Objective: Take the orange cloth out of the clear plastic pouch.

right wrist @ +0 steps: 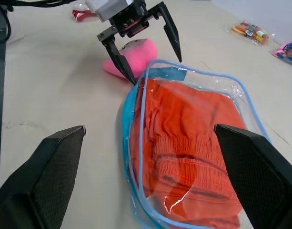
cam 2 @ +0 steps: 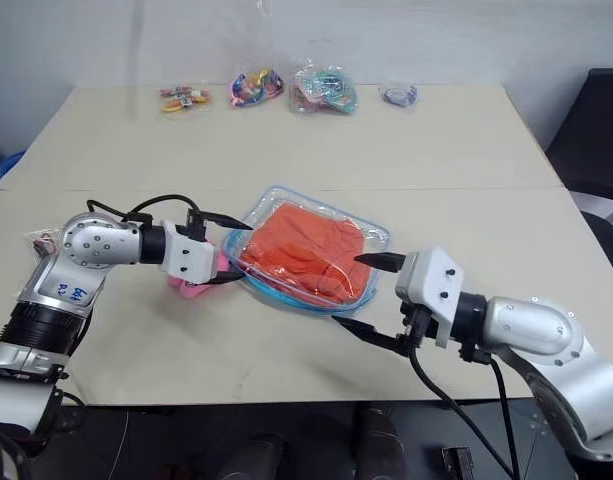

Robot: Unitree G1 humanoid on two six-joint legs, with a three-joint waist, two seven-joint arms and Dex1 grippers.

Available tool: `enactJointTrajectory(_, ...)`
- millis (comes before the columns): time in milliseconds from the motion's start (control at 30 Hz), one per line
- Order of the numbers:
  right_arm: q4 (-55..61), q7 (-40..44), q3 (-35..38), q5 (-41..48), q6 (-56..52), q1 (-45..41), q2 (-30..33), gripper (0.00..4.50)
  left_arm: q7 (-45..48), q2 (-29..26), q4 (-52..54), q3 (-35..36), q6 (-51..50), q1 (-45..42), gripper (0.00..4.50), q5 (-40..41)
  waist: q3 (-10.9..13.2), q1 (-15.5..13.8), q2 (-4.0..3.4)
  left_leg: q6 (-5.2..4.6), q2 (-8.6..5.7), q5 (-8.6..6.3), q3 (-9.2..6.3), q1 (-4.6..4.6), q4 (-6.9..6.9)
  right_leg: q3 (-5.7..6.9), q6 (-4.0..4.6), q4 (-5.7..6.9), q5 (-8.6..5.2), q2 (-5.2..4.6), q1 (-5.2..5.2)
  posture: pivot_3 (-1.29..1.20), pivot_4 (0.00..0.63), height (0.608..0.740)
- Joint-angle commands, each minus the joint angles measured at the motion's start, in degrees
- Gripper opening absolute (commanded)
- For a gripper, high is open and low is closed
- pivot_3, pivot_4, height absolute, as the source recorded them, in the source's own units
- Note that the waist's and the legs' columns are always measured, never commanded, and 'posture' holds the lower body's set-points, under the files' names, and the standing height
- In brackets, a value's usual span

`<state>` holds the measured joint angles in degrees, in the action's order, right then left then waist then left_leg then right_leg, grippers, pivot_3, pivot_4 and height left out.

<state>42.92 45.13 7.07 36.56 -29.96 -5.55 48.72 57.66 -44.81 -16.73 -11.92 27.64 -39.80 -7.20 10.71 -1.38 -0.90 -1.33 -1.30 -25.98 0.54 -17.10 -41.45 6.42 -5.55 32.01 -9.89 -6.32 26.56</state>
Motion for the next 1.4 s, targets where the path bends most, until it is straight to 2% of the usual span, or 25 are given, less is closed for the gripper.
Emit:
enactJointTrajectory(33, 2.57, 0.35, 2.14, 0.96, 0.25, 0.46, 0.62, 4.50, -1.41, 0.45, -0.76, 0.36, 1.26, -1.47, 4.48, -0.81, -0.01, 0.01, 0.01, 0.00, 0.00, 0.00, 0.00, 0.00, -0.01, 0.00, -0.01, 0.00, 0.00, 0.00, 0.00, 0.00, 0.150, 0.740)
enactJointTrajectory(233, 1.84, 0.44, 2.44, 0.59, 0.48, 0.28, 0.49, 4.50, -2.15, 1.39, -2.25, 1.38, 0.34, -2.70, 4.48, -0.16, -0.01, -0.09, 0.01, 0.00, 0.00, 0.00, 0.03, 0.03, -0.02, -0.02, -0.01, 0.00, 0.01, -0.01, -0.04, 0.00, 0.150, 0.740)
enactJointTrajectory(267, 1.77, 0.54, 2.34, 0.37, 0.63, 0.37, 0.48, 4.50, -1.86, 1.63, -1.95, 1.65, -0.19, -2.75, 4.06, 0.72, -0.01, -0.17, 0.02, 0.00, -0.01, 0.00, 0.01, 0.03, -0.04, -0.01, -0.02, 0.00, 0.01, -0.01, -0.04, 0.00, 0.150, 0.740)
enactJointTrajectory(300, 1.71, 0.64, 2.18, 0.09, 0.80, 0.47, 0.48, 4.50, -1.46, 1.79, -1.46, 1.87, -0.99, -2.74, 3.84, 1.54, -0.01, -0.17, 0.02, 0.00, -0.01, 0.00, 0.00, 0.03, -0.05, 0.00, -0.02, 0.00, 0.01, -0.02, -0.04, 0.00, 0.150, 0.740)
enactJointTrajectory(533, 1.63, 0.84, 1.76, -0.59, 1.19, 0.76, 0.27, 4.50, 2.43, 2.32, 4.00, 2.89, -10.46, -1.36, 1.54, 8.30, -0.01, -0.08, 0.02, -0.01, -0.01, 0.00, 0.00, 0.03, -0.05, 0.00, -0.03, 0.00, 0.02, -0.02, -0.04, 0.00, 0.150, 0.740)
enactJointTrajectory(633, 1.74, 0.76, 1.29, -1.47, 1.49, 0.93, 0.11, 4.50, 6.01, 1.62, 11.62, 2.24, -25.11, 1.39, 0.50, 13.38, -0.01, 0.03, 0.02, -0.01, -0.01, 0.00, 0.00, 0.02, -0.06, -0.01, -0.03, 0.00, 0.02, -0.02, -0.04, 0.00, 0.150, 0.740)
enactJointTrajectory(700, 1.98, 0.43, 0.84, -2.26, 1.67, 0.94, -0.10, 4.50, 6.72, 0.69, 18.66, 1.50, -36.90, 3.87, 0.01, 15.25, -0.01, 0.13, 0.02, -0.01, 0.00, 0.00, 0.01, 0.02, -0.05, -0.02, -0.03, 0.00, 0.02, -0.01, -0.04, 0.00, 0.150, 0.740)
enactJointTrajectory(867, 3.73, -0.69, -0.58, -3.16, 1.58, 1.65, -0.87, 4.50, -1.14, 3.94, 30.87, 0.85, -62.70, 6.21, 0.01, 15.69, -0.01, -0.20, 0.02, -0.01, 0.00, -0.01, -0.01, 0.01, -0.06, -0.08, -0.03, 0.01, 0.01, 0.00, -0.07, 0.00, 0.150, 0.740)
enactJointTrajectory(1000, 5.33, -0.49, -1.85, -3.00, 0.78, 3.76, -0.67, 3.55, -7.47, 9.05, 34.62, 1.34, -78.04, 4.75, 0.00, 17.07, -0.02, -0.19, 0.04, -0.01, -0.05, -0.01, -0.08, -0.02, -0.08, -0.15, -0.03, 0.01, 0.02, 0.01, -0.12, 0.00, 0.150, 0.740)
enactJointTrajectory(1133, 4.77, -2.44, -5.50, -7.27, 0.61, 5.17, -0.99, 2.06, -12.84, 14.14, 36.67, 1.38, -85.12, 3.61, 0.00, 17.77, -0.02, -0.14, 0.05, -0.01, -0.05, -0.01, -0.07, -0.04, -0.08, -0.19, -0.03, 0.01, 0.02, 0.00, -0.13, 0.00, 0.150, 0.740)
enactJointTrajectory(1267, 2.45, -5.53, -11.21, -14.18, 0.98, 3.39, -2.03, 0.50, -13.95, 15.87, 39.63, 0.65, -89.17, 3.44, 0.00, 20.14, -0.03, -0.01, 0.05, 0.00, -0.03, -0.01, -0.02, -0.02, -0.08, -0.27, -0.03, 0.04, 0.02, 0.02, -0.13, 0.00, 0.150, 0.740)
enactJointTrajectory(1300, 1.22, -6.63, -12.90, -16.50, 1.08, 2.55, -2.57, 0.26, -14.00, 15.76, 40.35, 0.20, -89.29, 3.41, 0.00, 20.47, -0.03, 0.04, 0.05, 0.00, -0.03, -0.01, -0.01, 0.01, -0.08, -0.28, -0.03, 0.04, 0.02, 0.02, -0.11, 0.00, 0.150, 0.740)
enactJointTrajectory(1400, -1.90, -8.42, -16.58, -21.99, 2.17, 0.16, -3.94, 0.26, -14.11, 15.25, 41.30, -0.40, -89.67, 2.88, 0.00, 21.45, -0.03, 0.10, 0.05, 0.01, -0.02, 0.00, 0.01, 0.03, -0.07, -0.29, -0.03, 0.04, 0.02, 0.02, -0.09, 0.00, 0.150, 0.740)
